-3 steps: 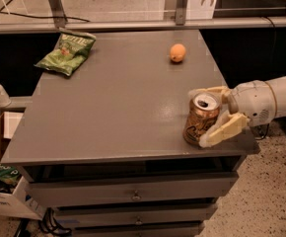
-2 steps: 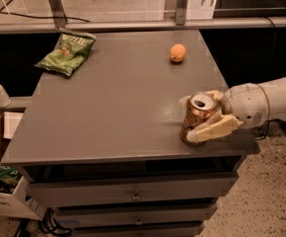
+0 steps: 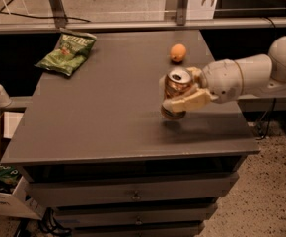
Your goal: Move orange can near green jalapeno chip bag
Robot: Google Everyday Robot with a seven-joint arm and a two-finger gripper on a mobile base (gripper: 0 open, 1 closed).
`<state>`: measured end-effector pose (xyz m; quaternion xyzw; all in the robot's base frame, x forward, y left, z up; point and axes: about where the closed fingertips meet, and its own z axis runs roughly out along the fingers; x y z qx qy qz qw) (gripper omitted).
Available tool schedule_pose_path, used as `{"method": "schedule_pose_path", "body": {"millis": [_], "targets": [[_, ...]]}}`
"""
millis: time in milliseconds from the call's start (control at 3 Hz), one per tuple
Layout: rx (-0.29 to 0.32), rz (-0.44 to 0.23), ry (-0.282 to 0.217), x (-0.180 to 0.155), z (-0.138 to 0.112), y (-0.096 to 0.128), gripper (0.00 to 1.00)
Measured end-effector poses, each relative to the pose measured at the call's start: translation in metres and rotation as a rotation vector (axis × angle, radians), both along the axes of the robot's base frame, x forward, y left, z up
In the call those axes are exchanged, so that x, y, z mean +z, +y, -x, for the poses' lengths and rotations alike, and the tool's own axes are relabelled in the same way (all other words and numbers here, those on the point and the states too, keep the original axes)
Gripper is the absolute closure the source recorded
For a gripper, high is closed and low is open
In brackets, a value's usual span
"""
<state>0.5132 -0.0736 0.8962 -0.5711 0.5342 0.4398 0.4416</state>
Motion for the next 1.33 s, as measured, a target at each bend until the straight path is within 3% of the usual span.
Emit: {"method": "schedule_pose_path", "body": {"millis": [333, 1000, 1333], "targets": [[0.004, -0.003, -0.016, 0.007, -0.003, 0.003, 1.00], [-0.009, -0.027, -0.043, 0.016, -0.010, 0.007, 1.00], [-0.037, -0.065, -0.139, 0.048, -0.043, 0.031, 1.00]]}}
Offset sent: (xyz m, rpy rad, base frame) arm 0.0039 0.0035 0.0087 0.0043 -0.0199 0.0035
